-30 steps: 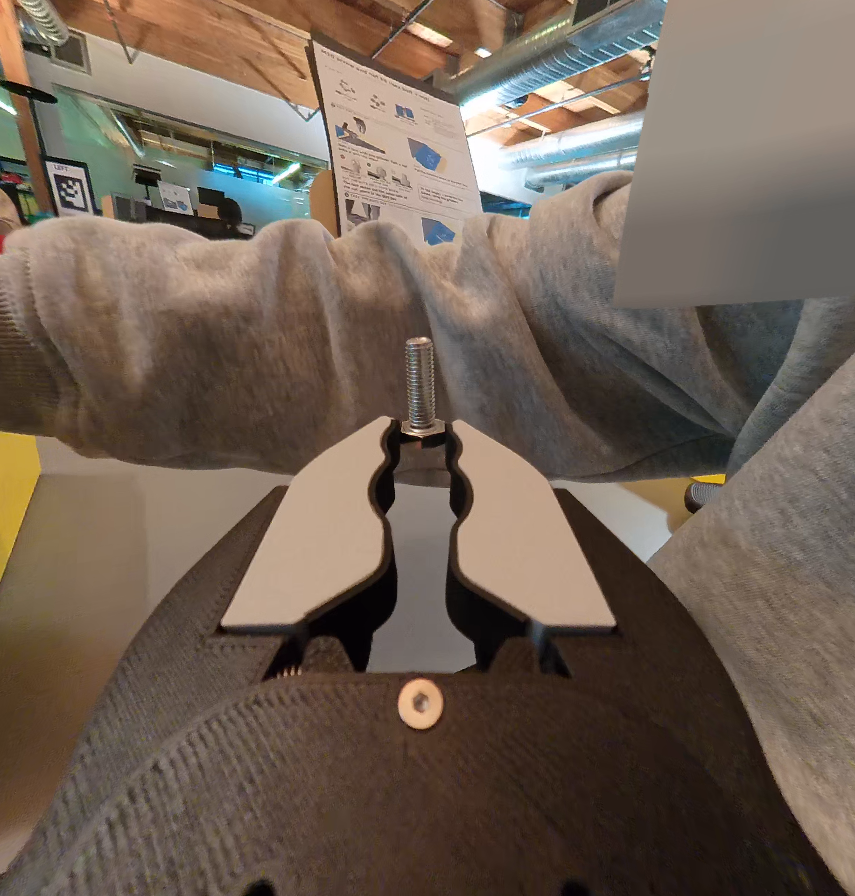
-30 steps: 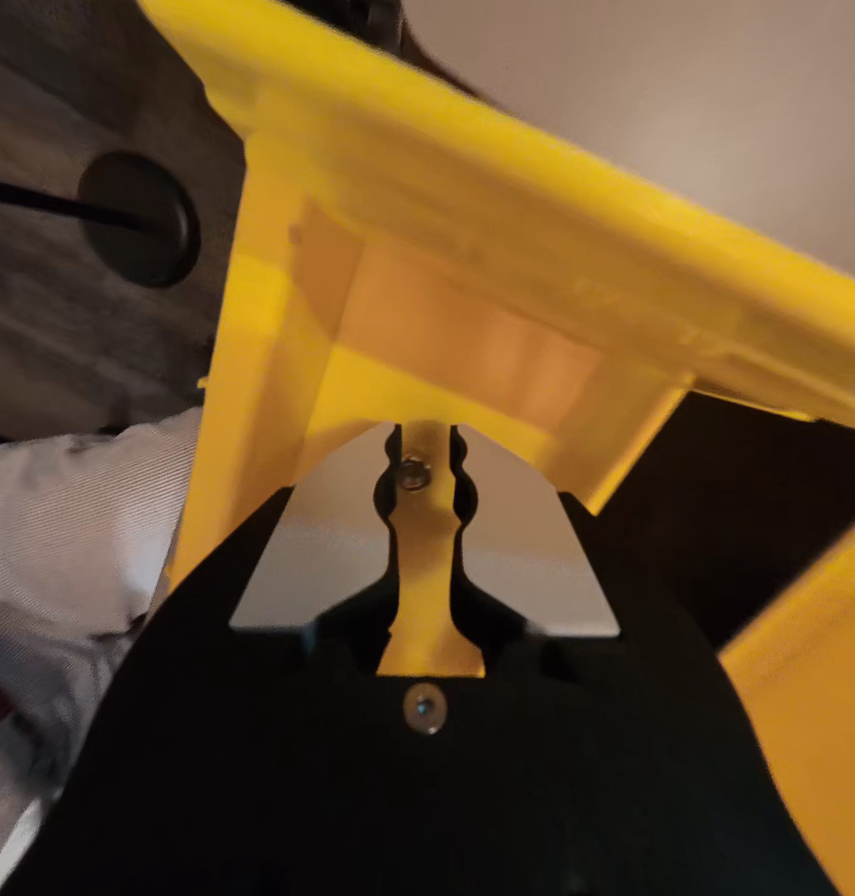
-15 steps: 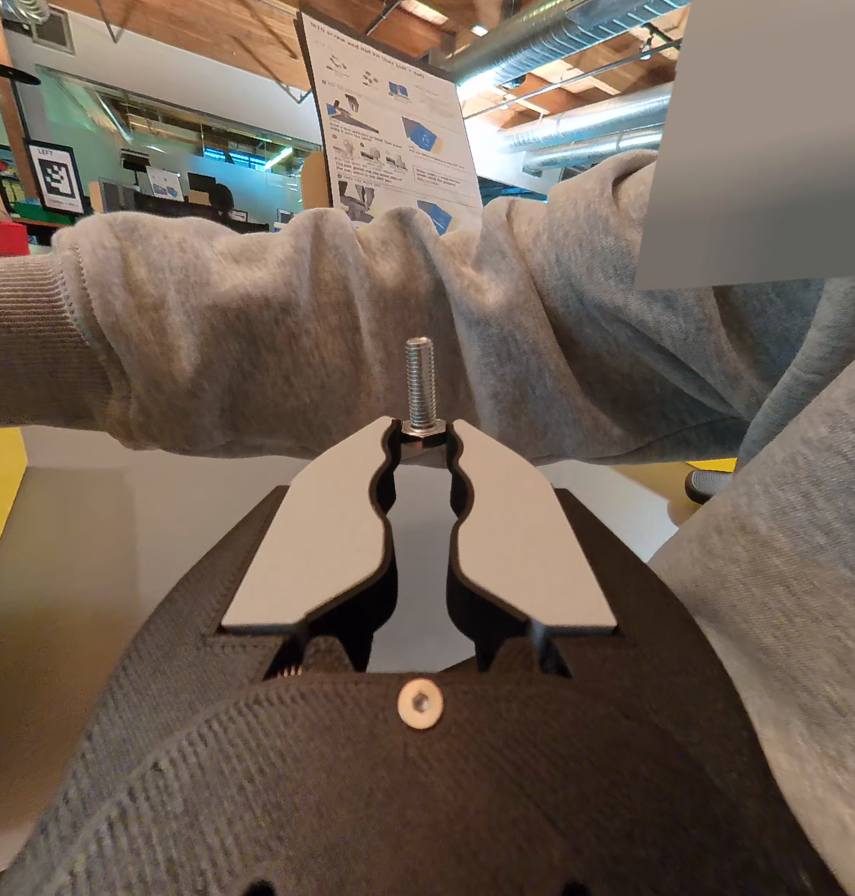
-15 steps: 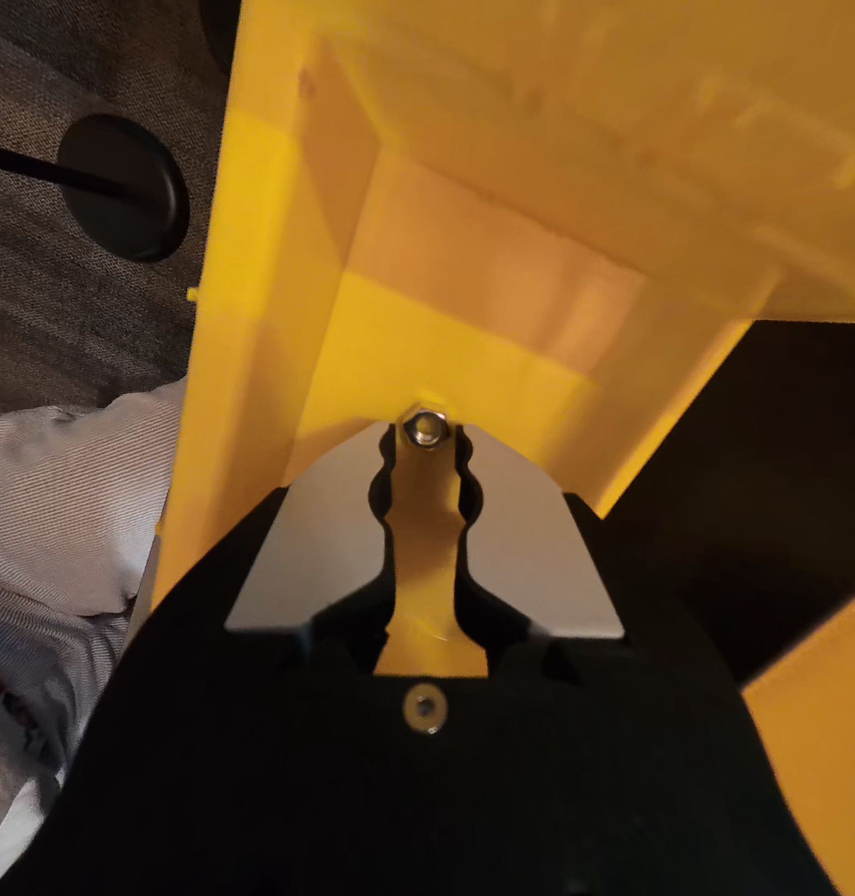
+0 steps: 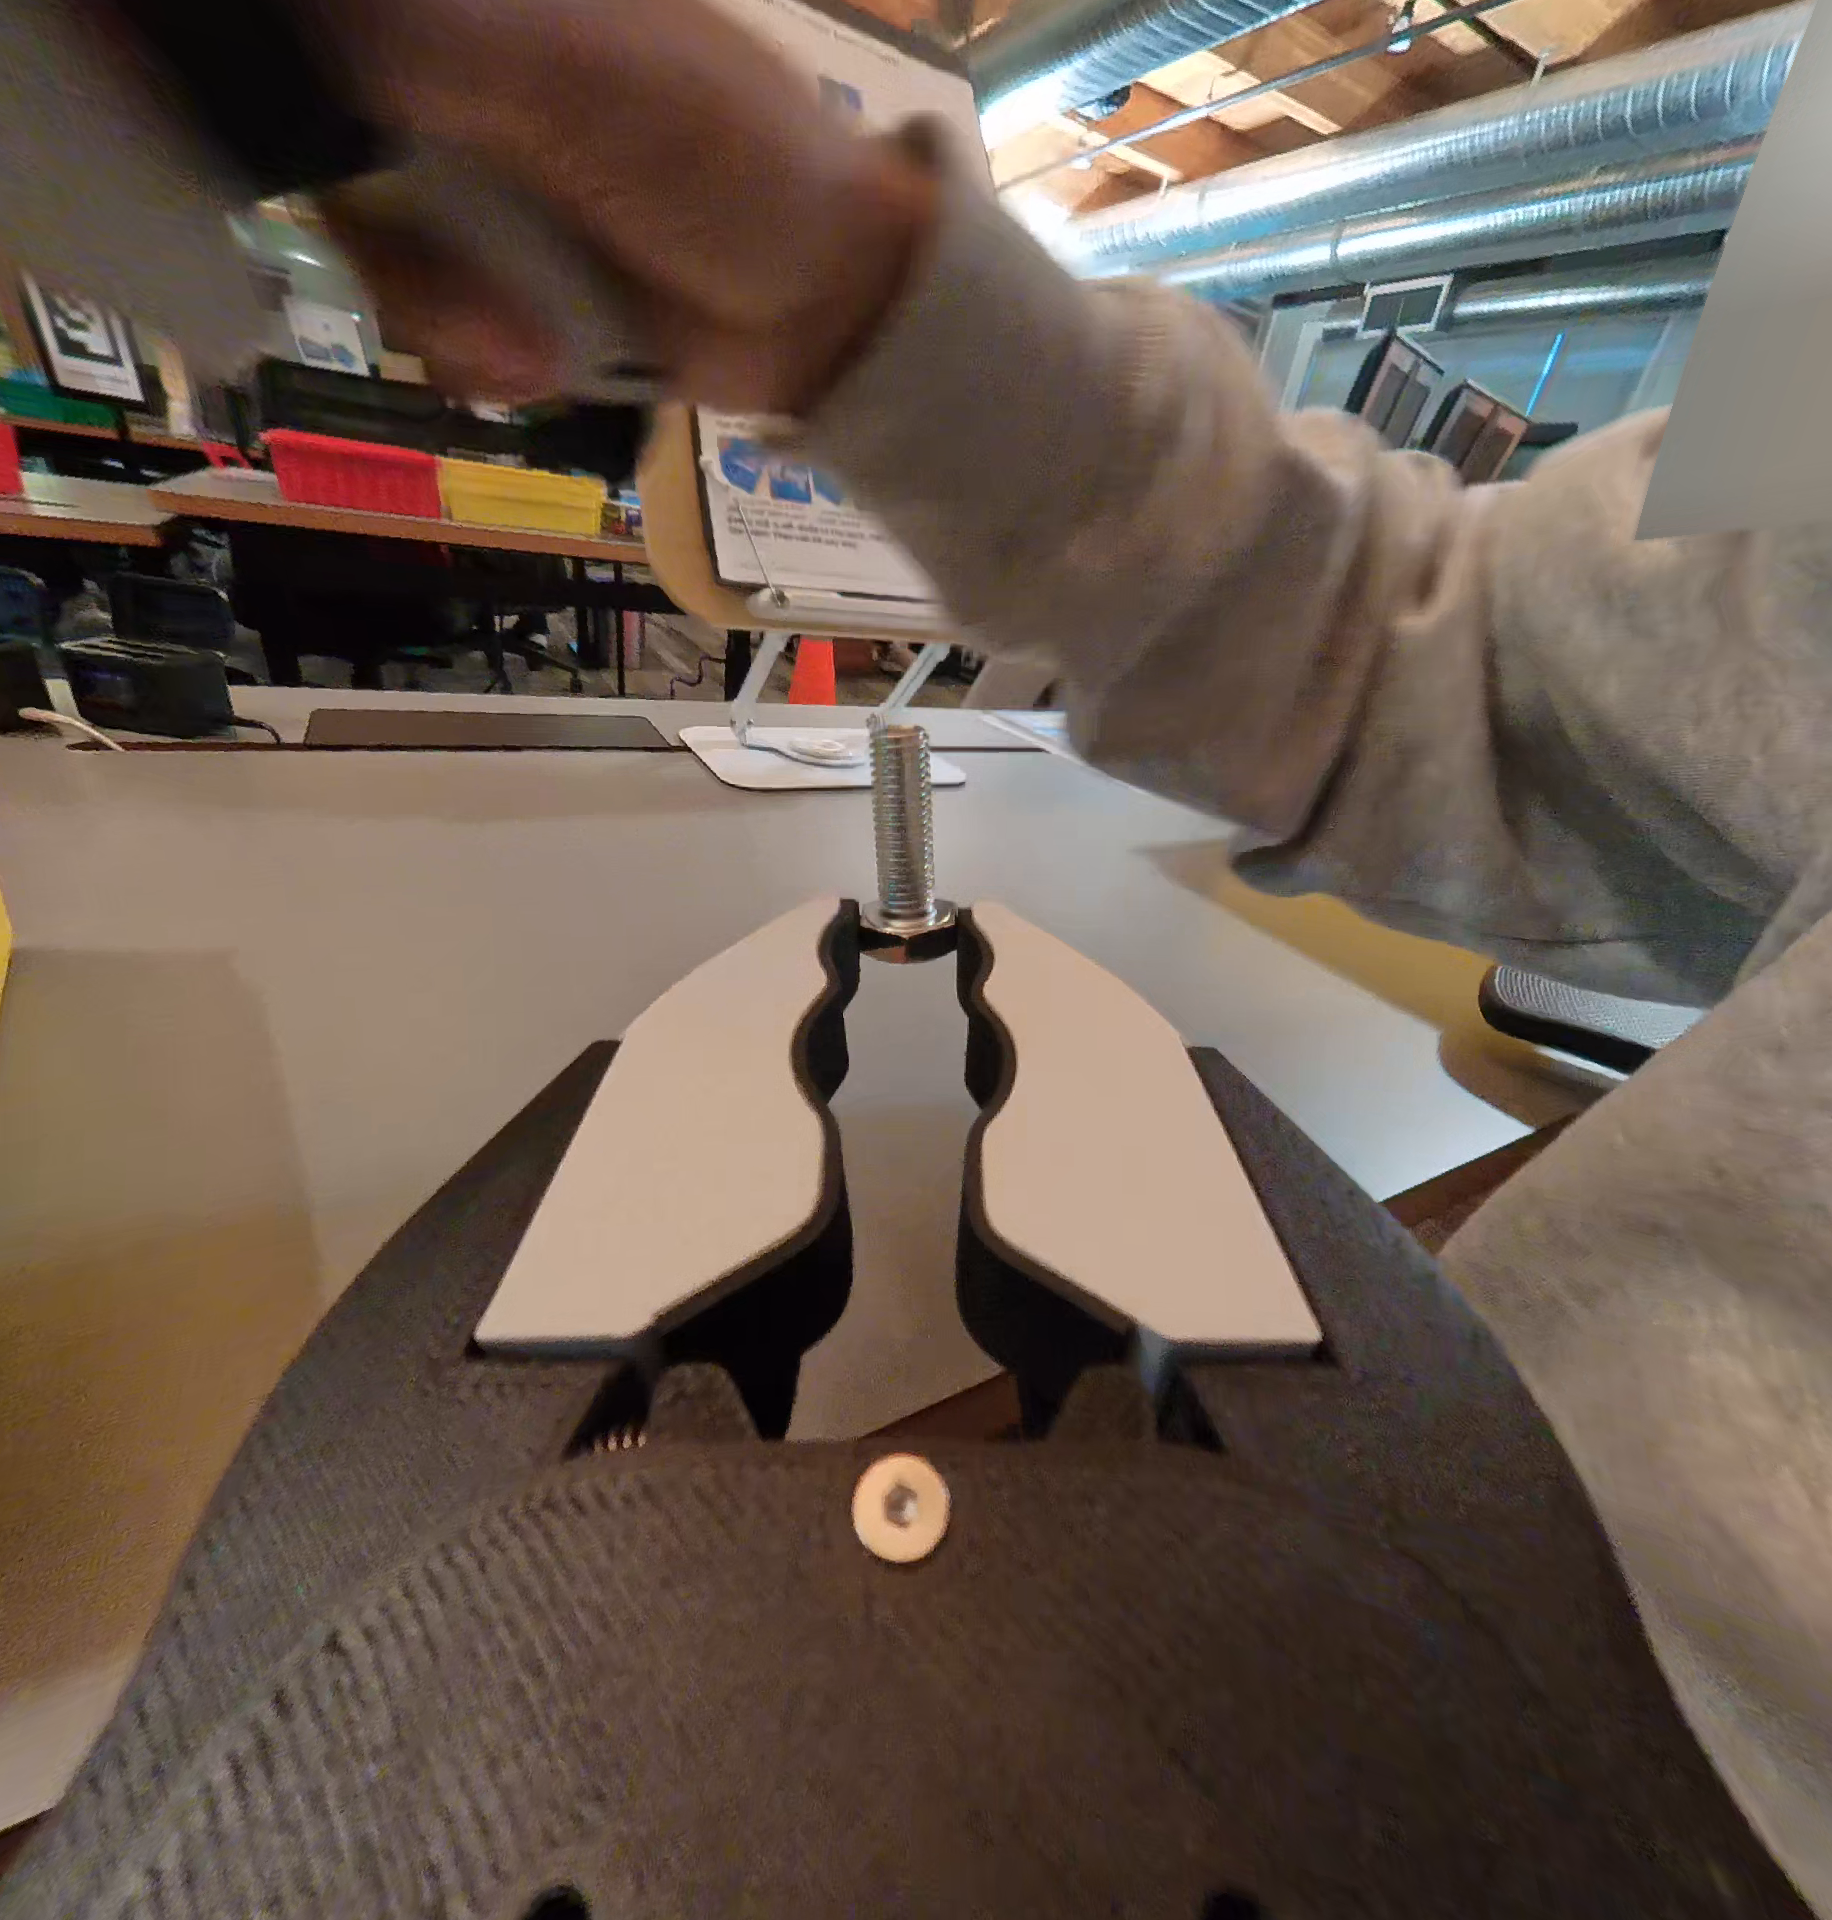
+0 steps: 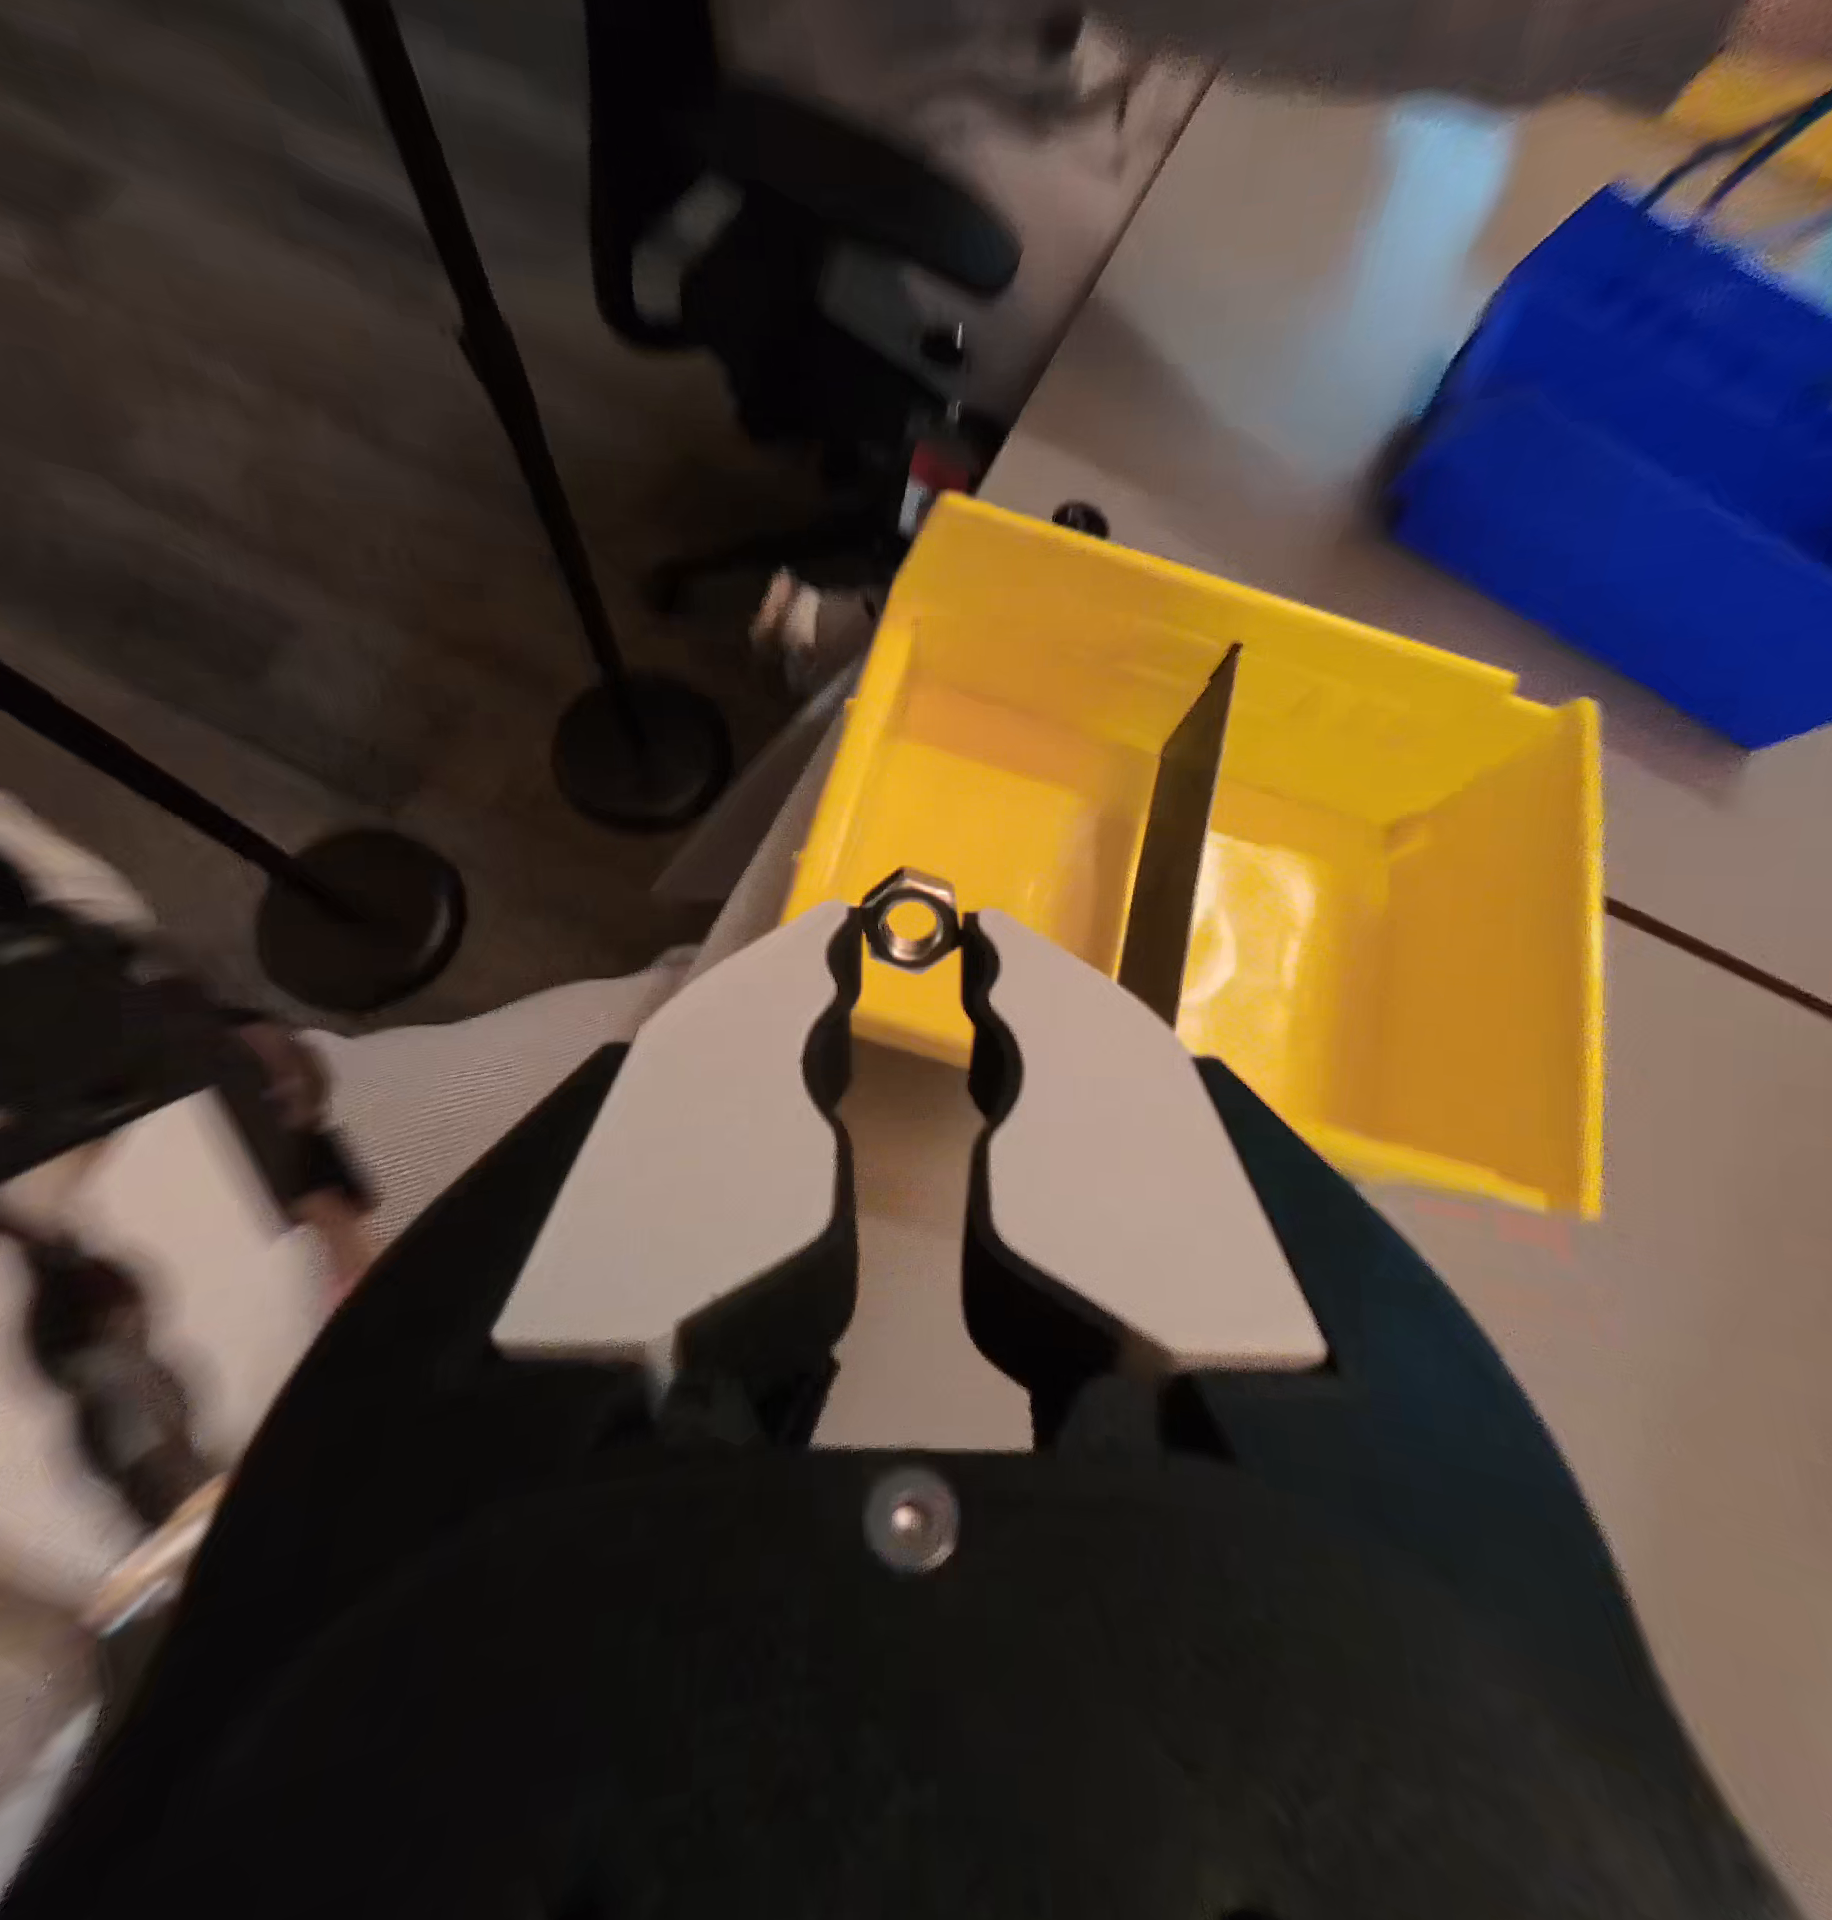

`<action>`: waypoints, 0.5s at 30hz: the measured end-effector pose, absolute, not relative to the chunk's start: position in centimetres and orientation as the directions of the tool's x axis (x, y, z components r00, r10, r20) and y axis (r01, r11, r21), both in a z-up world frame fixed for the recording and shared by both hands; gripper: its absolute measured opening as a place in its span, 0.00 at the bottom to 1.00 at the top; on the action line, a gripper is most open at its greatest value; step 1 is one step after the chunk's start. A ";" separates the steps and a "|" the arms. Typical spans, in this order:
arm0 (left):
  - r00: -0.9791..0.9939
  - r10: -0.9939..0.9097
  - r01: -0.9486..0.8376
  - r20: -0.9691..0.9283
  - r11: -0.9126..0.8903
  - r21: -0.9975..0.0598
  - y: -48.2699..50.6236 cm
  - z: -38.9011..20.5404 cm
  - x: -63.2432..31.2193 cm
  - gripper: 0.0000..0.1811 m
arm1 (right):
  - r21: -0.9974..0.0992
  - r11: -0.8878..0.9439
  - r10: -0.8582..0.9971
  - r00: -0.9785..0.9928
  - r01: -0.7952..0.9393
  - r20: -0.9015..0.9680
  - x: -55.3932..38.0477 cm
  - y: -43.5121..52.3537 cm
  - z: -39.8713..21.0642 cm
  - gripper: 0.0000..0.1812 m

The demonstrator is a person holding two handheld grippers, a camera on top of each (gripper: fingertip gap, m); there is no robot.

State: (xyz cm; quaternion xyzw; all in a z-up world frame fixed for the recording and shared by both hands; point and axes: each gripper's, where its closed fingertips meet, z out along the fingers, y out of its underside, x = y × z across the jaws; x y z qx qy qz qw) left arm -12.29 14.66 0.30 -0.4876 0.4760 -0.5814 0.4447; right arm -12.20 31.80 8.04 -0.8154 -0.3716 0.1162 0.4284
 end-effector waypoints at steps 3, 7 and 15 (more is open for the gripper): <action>-0.139 -0.980 0.027 0.139 -0.144 -0.989 13.5 -0.4 -11.6 0.10 | -0.921 -0.257 0.667 0.743 0.292 0.049 -9.4 22.5 11.3 0.10; -0.177 -0.976 0.014 0.128 -0.132 -0.991 10.6 -0.4 -10.1 0.10 | -0.995 -0.060 0.536 0.843 0.076 0.033 -5.3 11.8 10.5 0.10; -0.305 -0.946 -0.002 0.114 -0.119 -0.993 3.7 -0.1 -3.0 0.10 | -0.988 -0.044 0.291 0.945 -0.145 -0.152 -0.4 1.4 2.8 0.10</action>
